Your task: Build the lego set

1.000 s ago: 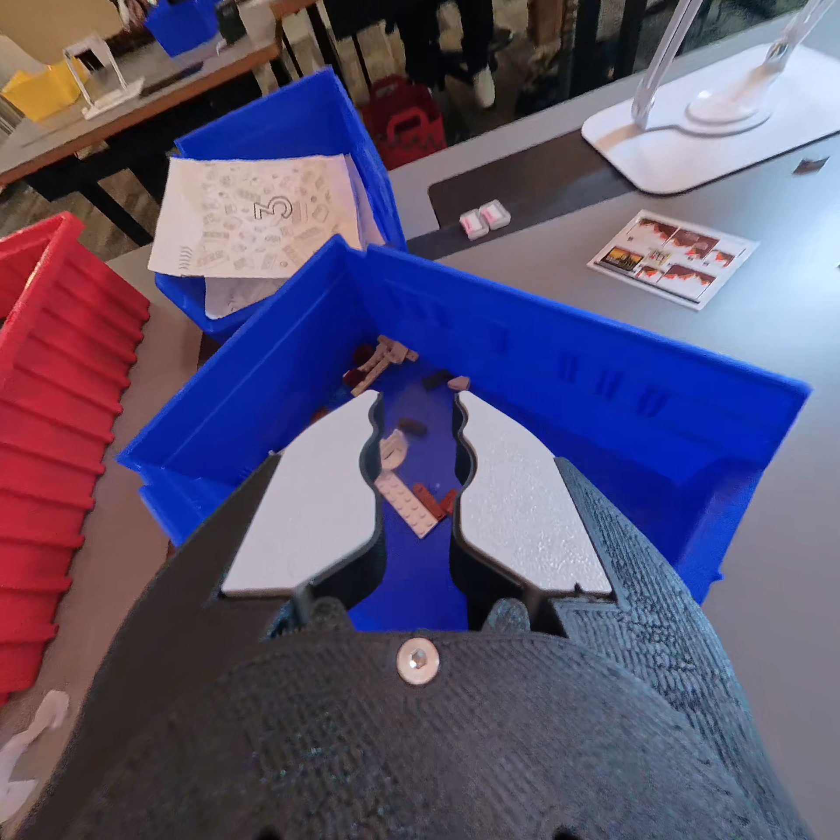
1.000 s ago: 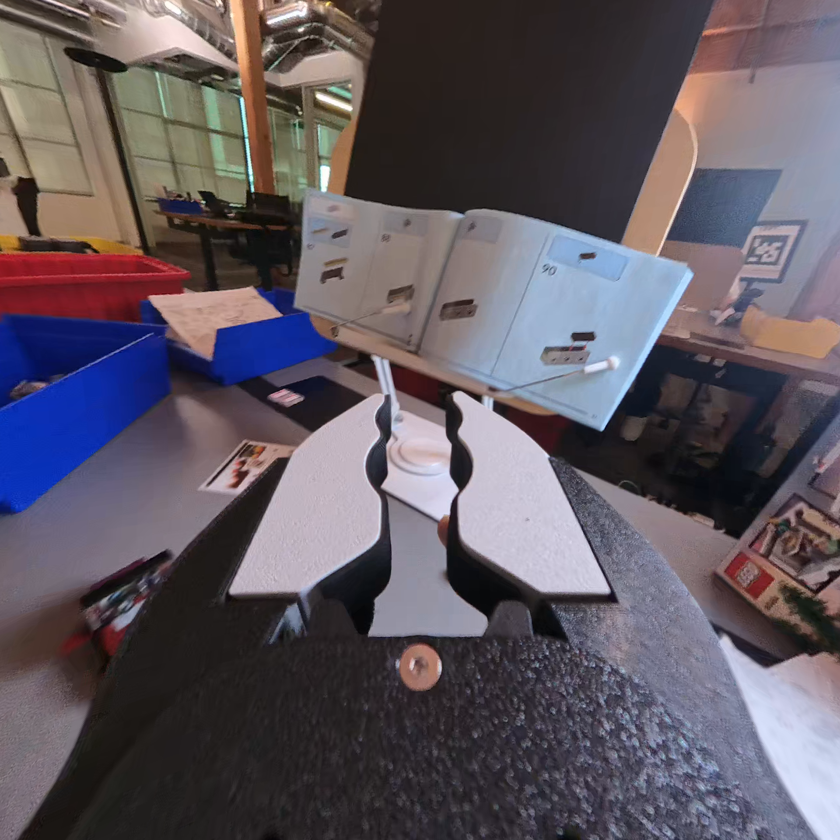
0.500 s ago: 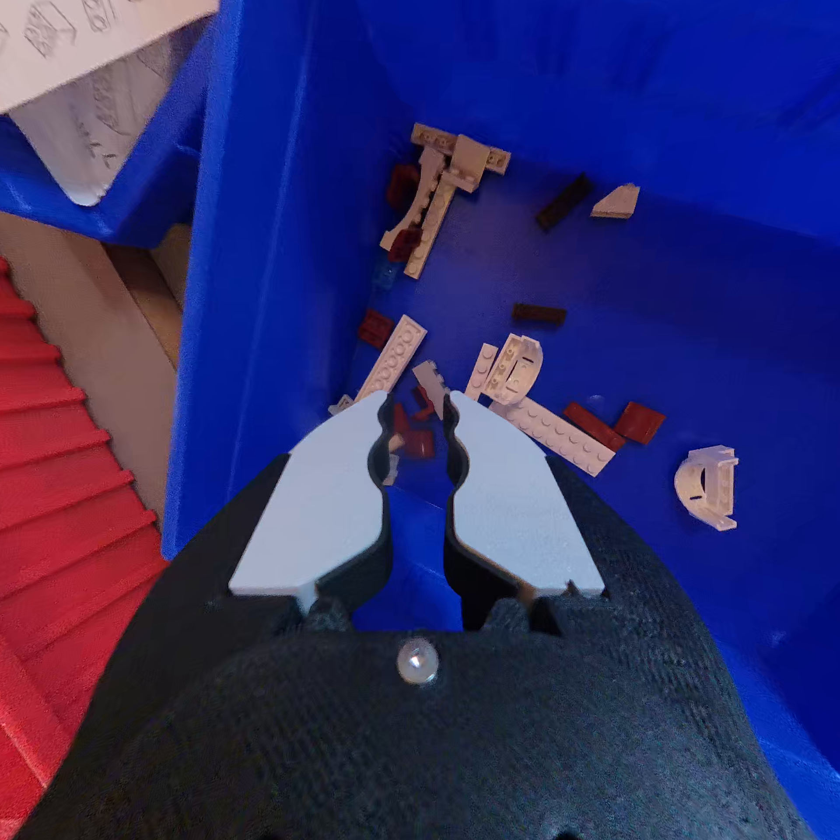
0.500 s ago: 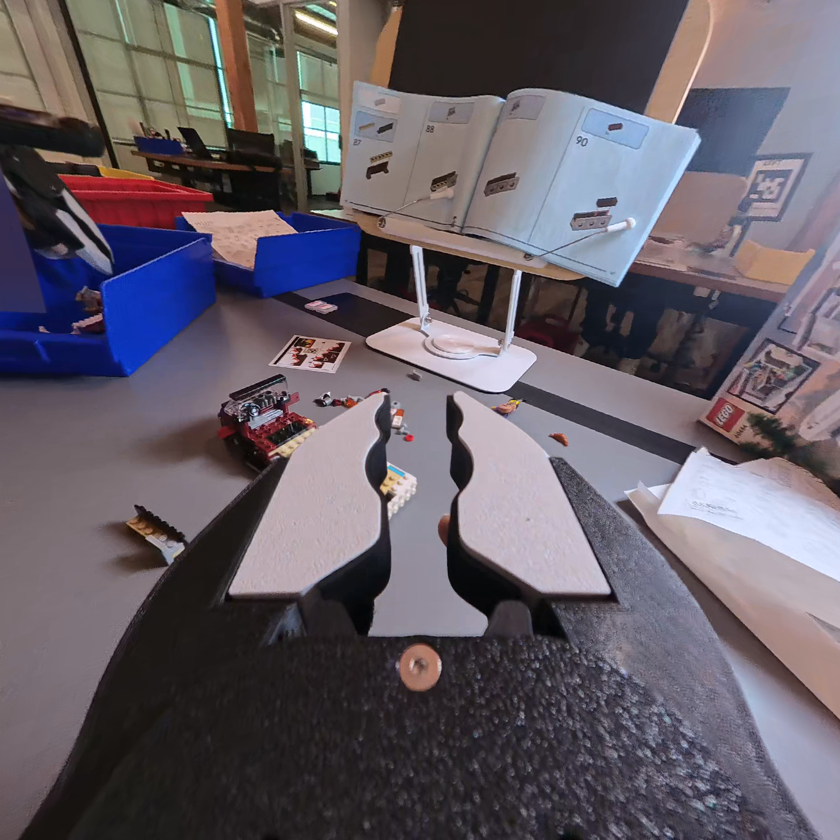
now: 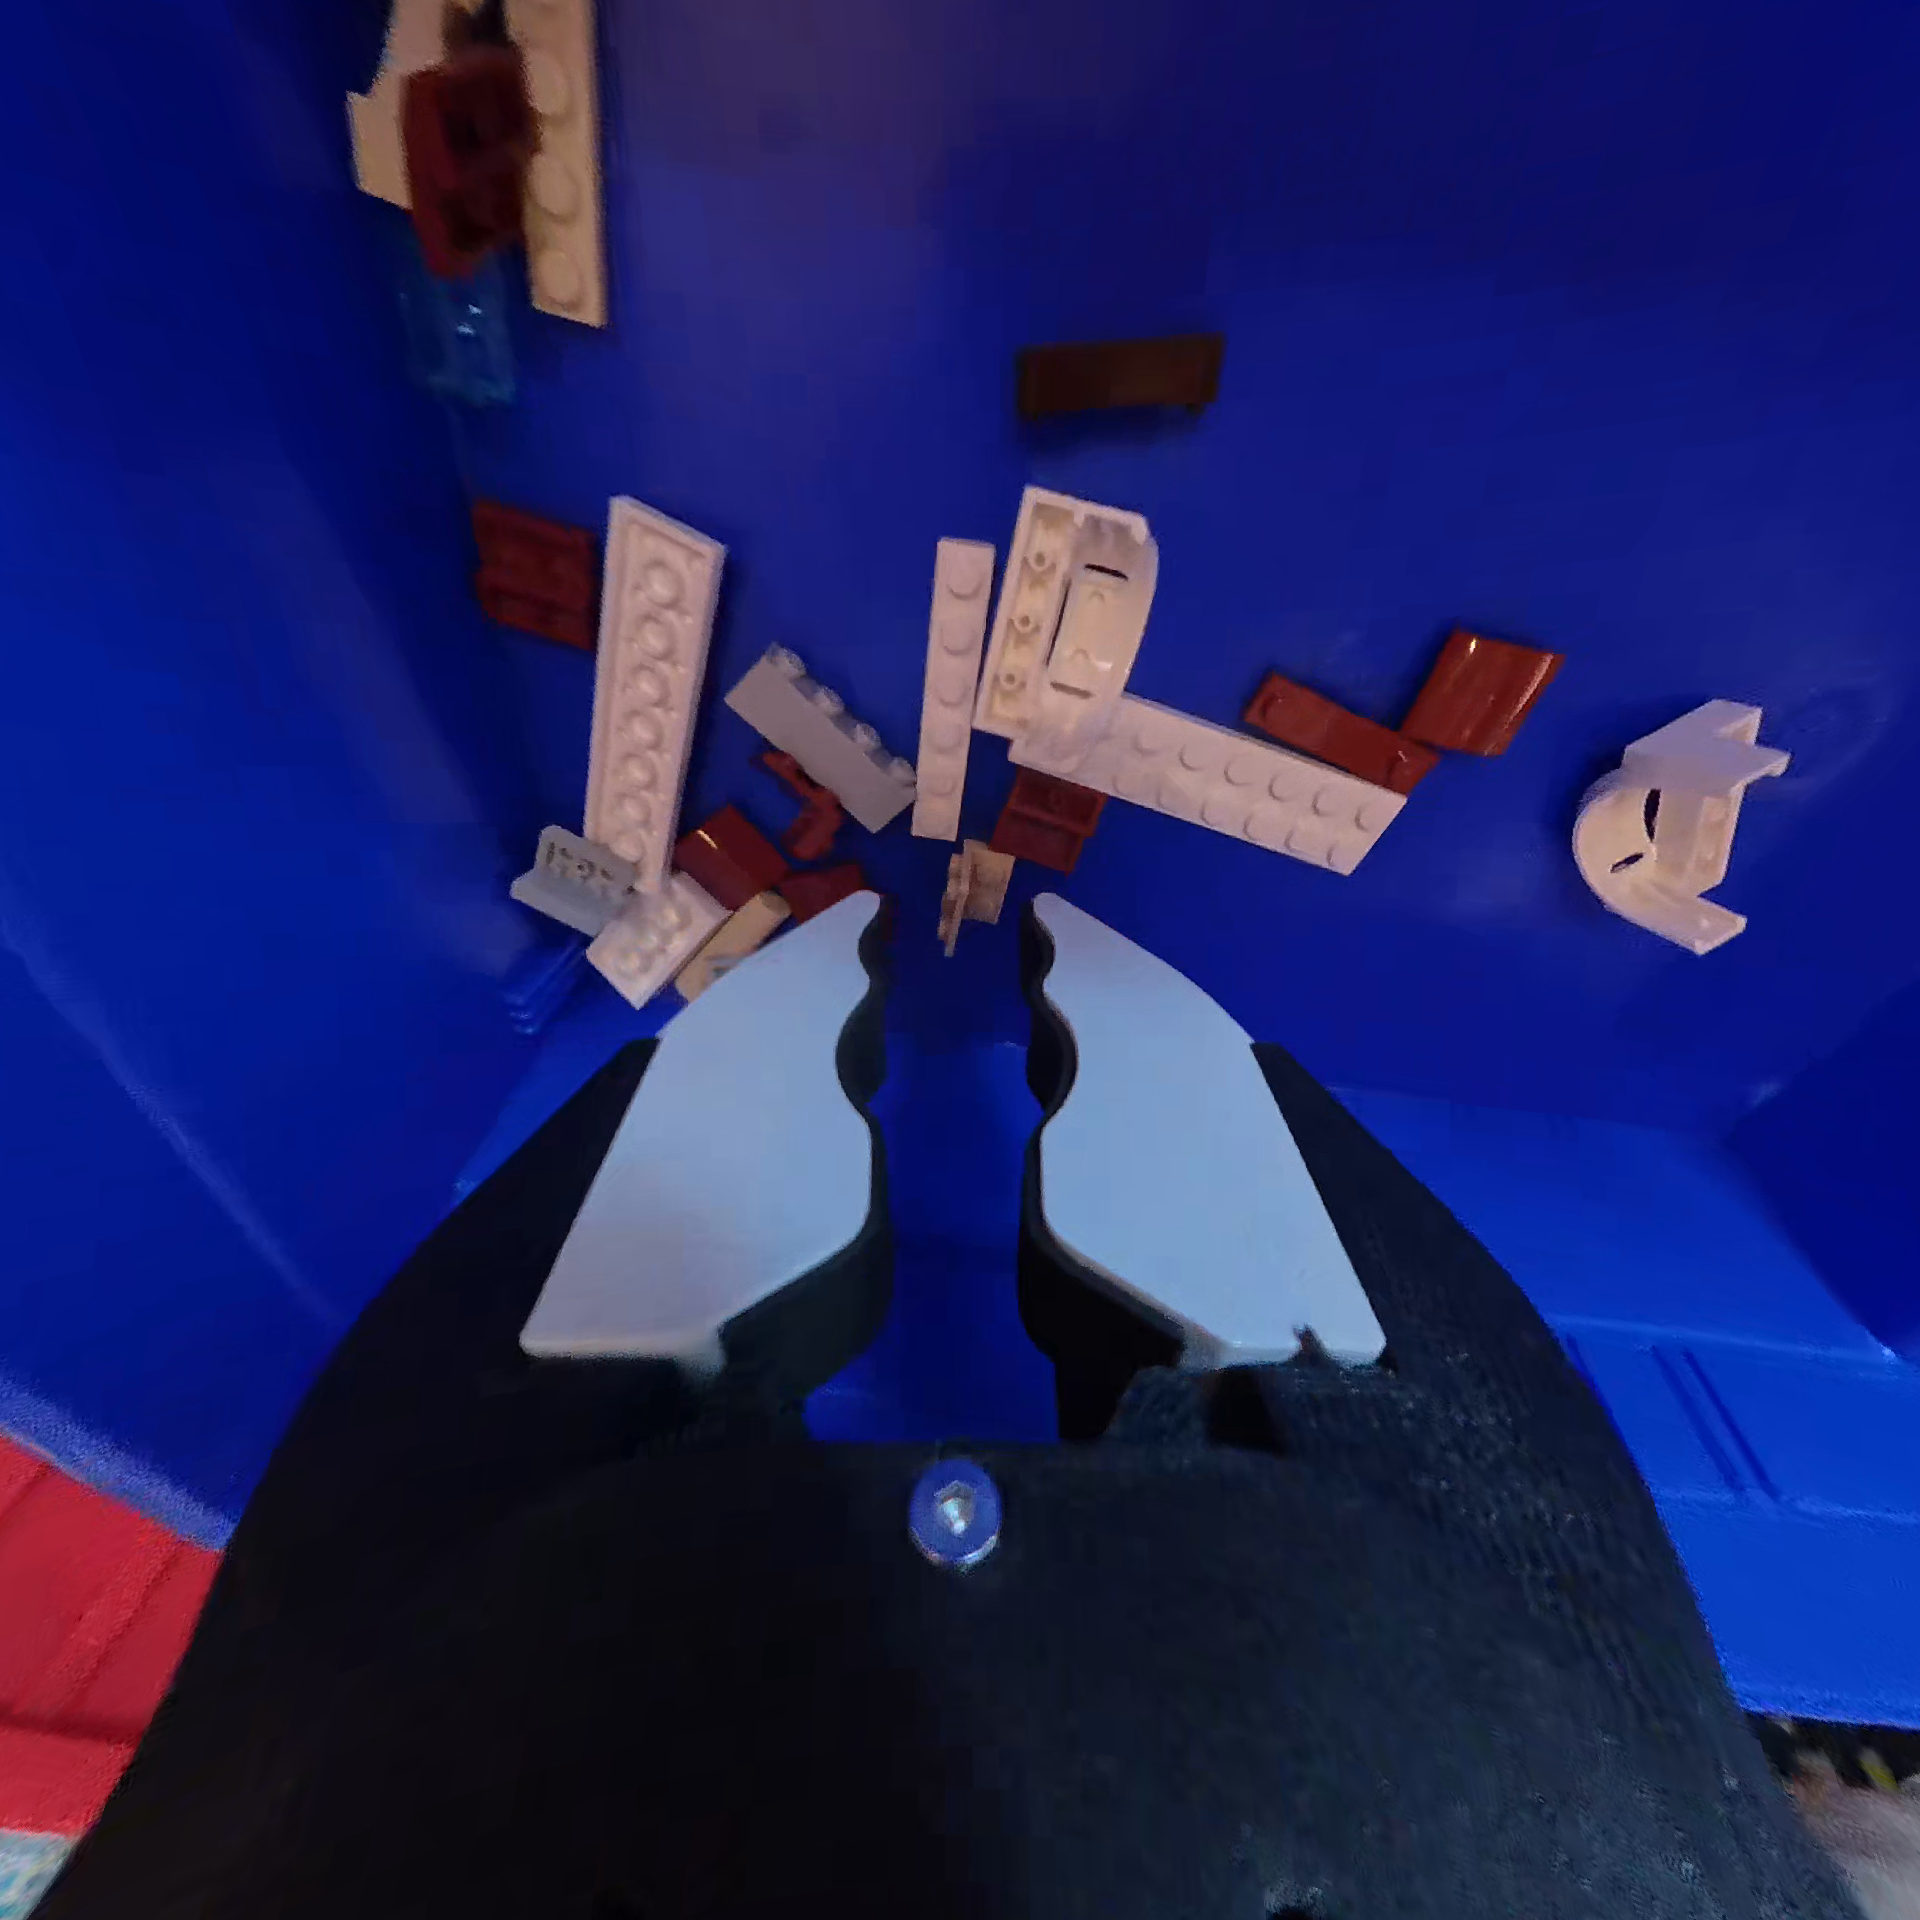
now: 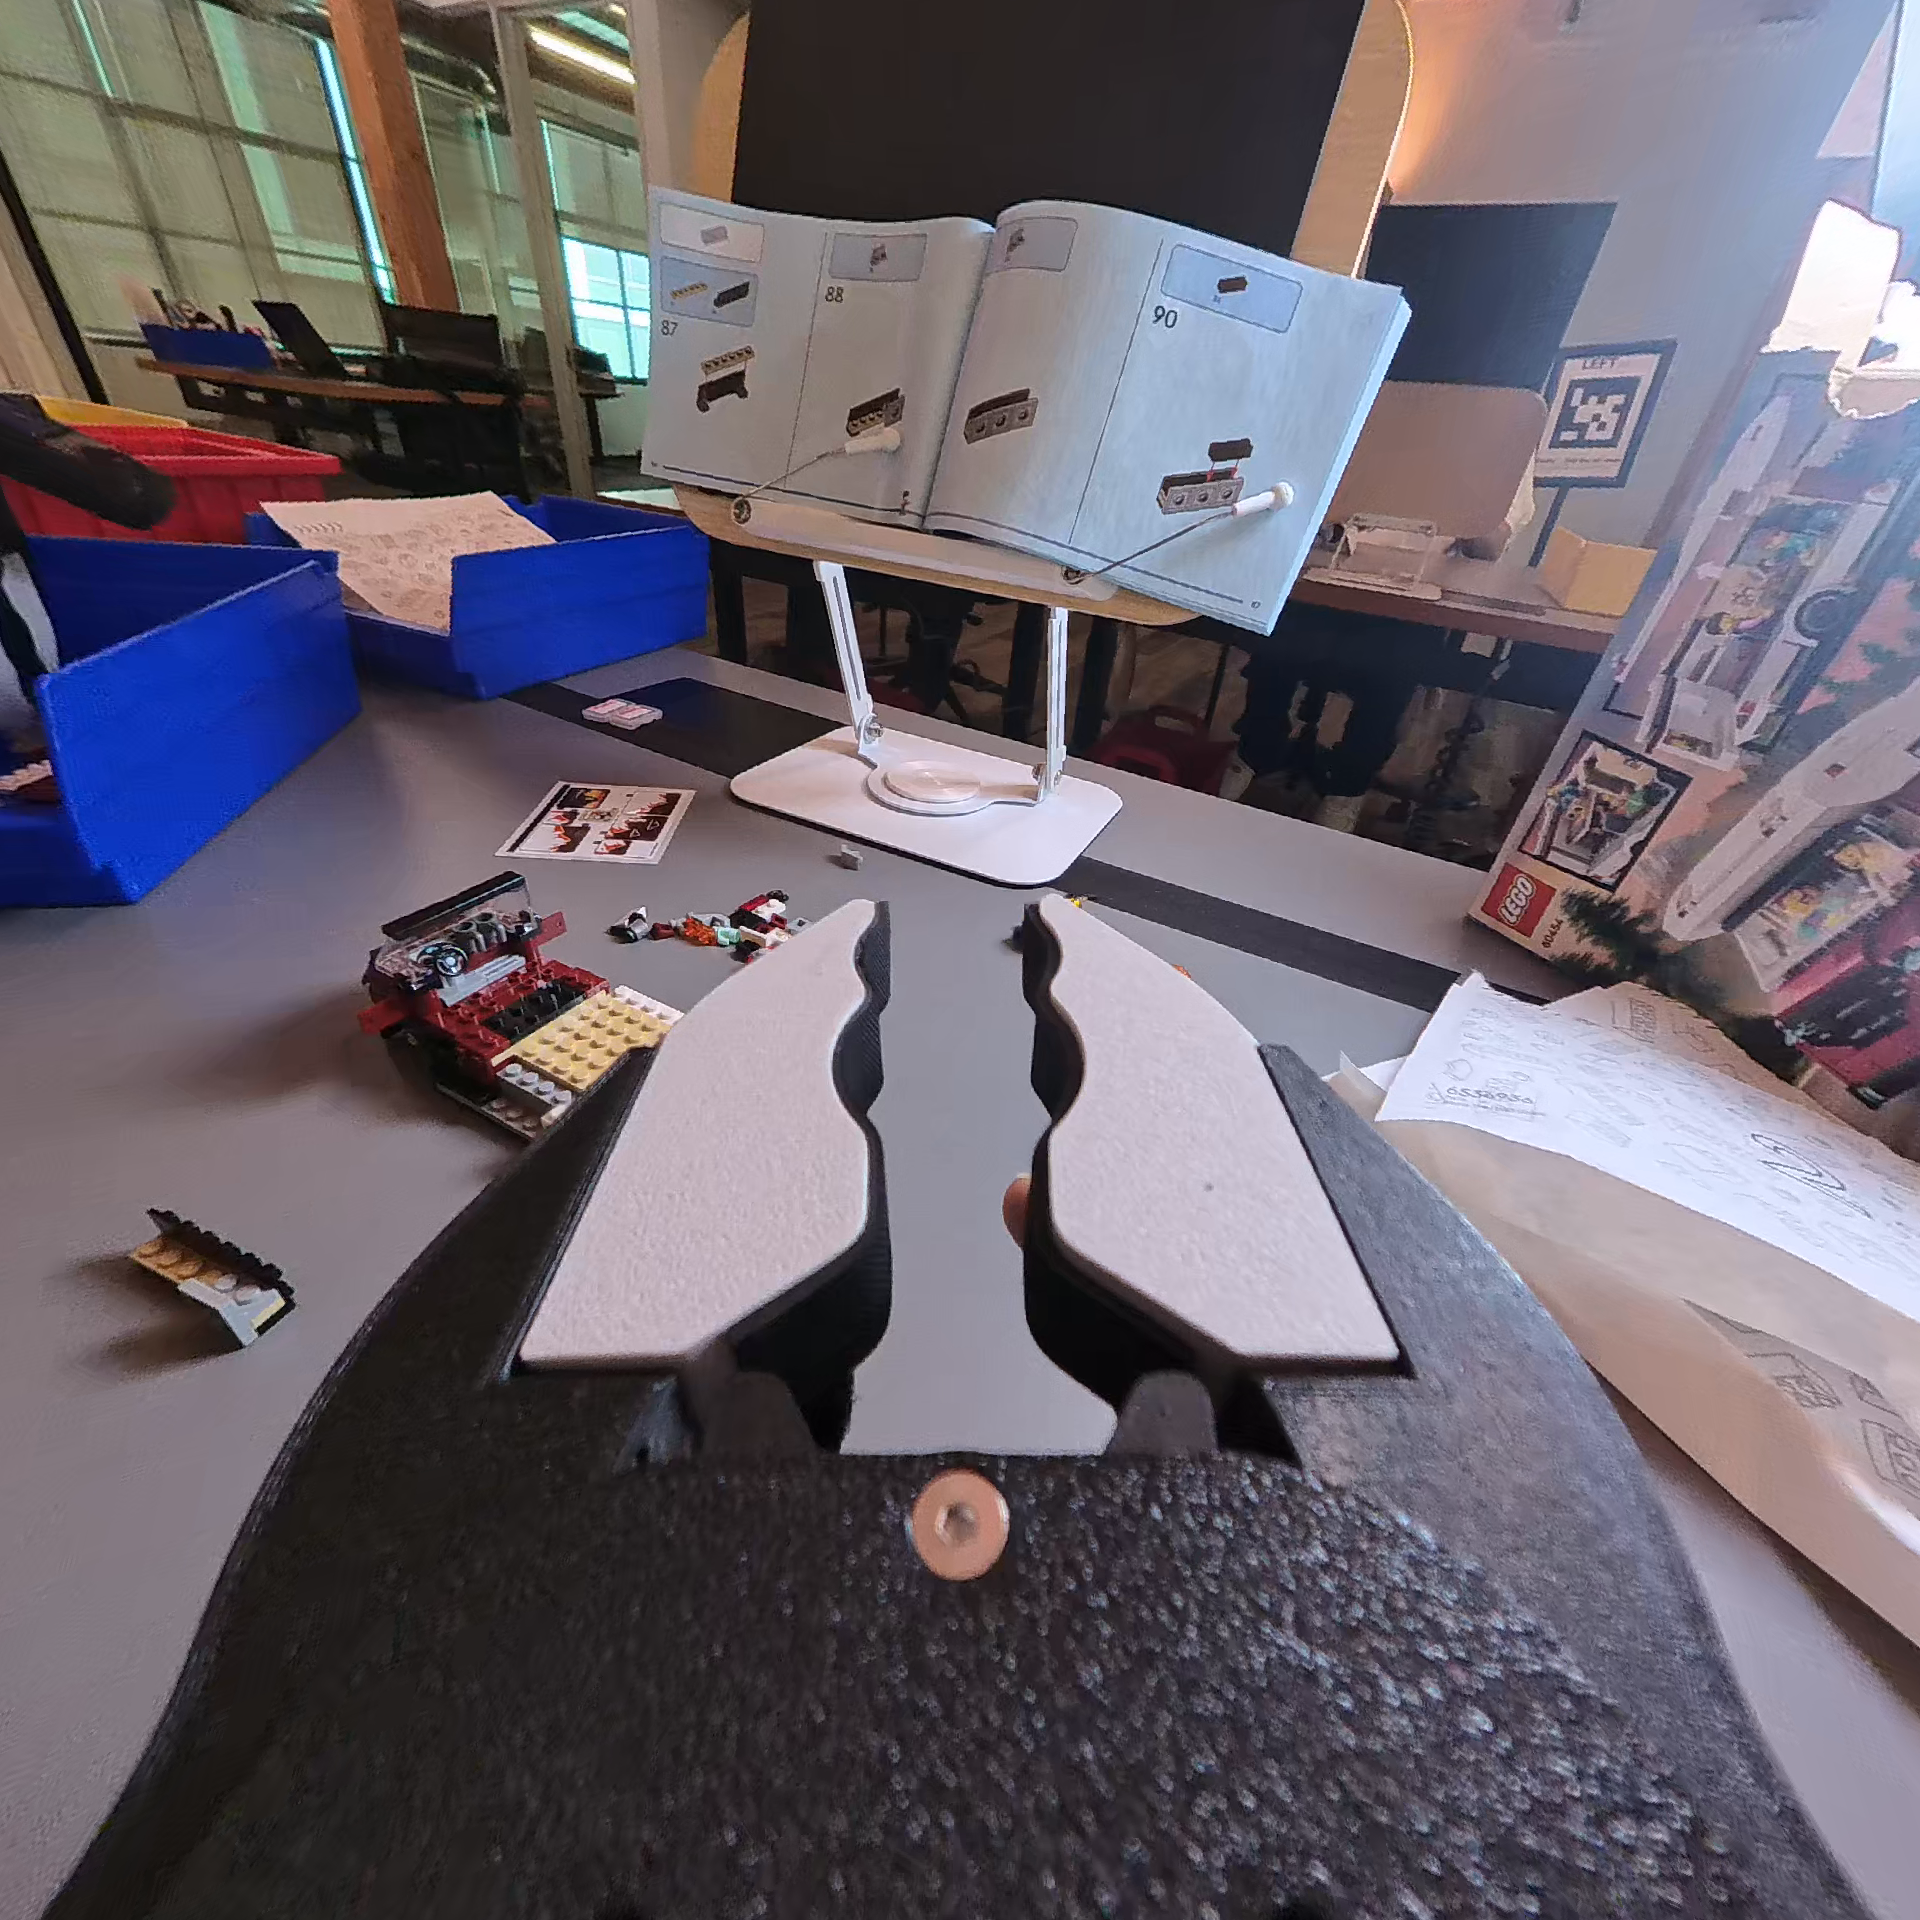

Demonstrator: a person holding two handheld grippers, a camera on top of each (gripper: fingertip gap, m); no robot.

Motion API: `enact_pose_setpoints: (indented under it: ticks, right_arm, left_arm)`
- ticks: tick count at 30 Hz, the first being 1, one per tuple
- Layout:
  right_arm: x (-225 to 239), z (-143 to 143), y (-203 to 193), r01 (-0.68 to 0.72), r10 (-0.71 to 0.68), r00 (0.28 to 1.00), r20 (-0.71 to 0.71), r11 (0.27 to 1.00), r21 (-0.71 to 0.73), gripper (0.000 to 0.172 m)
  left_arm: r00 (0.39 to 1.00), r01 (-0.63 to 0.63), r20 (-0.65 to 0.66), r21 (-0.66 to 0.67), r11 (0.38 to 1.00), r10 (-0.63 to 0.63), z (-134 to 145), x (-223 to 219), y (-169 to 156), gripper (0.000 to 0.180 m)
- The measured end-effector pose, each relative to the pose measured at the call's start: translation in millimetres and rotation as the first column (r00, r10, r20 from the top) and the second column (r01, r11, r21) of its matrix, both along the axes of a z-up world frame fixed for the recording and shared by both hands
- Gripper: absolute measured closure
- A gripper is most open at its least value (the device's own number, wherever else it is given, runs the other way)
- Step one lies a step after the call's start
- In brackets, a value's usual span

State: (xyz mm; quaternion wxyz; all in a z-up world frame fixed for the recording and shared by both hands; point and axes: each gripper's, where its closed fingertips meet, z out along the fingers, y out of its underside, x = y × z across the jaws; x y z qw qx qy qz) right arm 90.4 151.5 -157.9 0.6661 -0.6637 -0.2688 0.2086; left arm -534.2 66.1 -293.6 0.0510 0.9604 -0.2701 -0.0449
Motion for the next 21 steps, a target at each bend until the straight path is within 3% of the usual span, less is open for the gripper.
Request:
enact_pose_setpoints:
  ticks: [2,4,5,7,10,13,17,21]
  right_arm:
    - [0.4,-0.7,0.3,0.0,0.0,1.0,0.0,1.0,-0.003,0.147]
    - [0.9,0.3,-0.2,0.001,-0.001,1.0,0.003,1.0,0.002,0.147]
    - [1.2,1.3,-0.7,0.002,-0.002,1.0,0.007,1.0,0.006,0.147]
    - [1.6,4.1,-2.2,-0.001,0.001,1.0,0.01,1.0,0.018,0.147]
    - [-4.8,6.1,-6.7,-0.033,0.032,0.999,0.022,0.999,0.027,0.147]
    - [-19.3,4.1,-14.3,-0.088,0.086,0.995,0.042,0.996,0.033,0.147]
    - [-34.1,3.2,-27.1,-0.15,0.147,0.987,0.06,0.988,0.041,0.147]
    - [-30.8,10.8,-35.2,-0.151,0.147,0.987,0.063,0.986,0.065,0.147]
  left_arm:
    - [0.998,0.042,-0.04,-0.045,0.998,-0.044,-3.0,-1.7,-4.7,0.175]
    - [0.995,0.07,-0.072,-0.068,0.995,-0.075,-1.4,-1.7,-6.3,0.176]
    - [0.994,0.076,-0.079,-0.05,0.996,-0.08,6.1,-0.5,-4.3,0.176]
    - [0.998,0.07,-0.001,0.111,0.991,-0.07,34.5,18.7,12.4,0.176]
    - [0.961,0.141,0.171,0.369,0.919,-0.216,93.0,90.5,22.9,0.177]
    - [0.859,0.319,0.225,0.466,0.825,-0.459,122.0,194.5,-1.6,0.177]
    - [0.686,0.572,0.171,0.472,0.67,-0.707,95.4,309.0,-36.2,0.177]
    - [0.569,0.713,0.195,0.368,0.597,-0.799,39.4,373.5,-61.4,0.177]
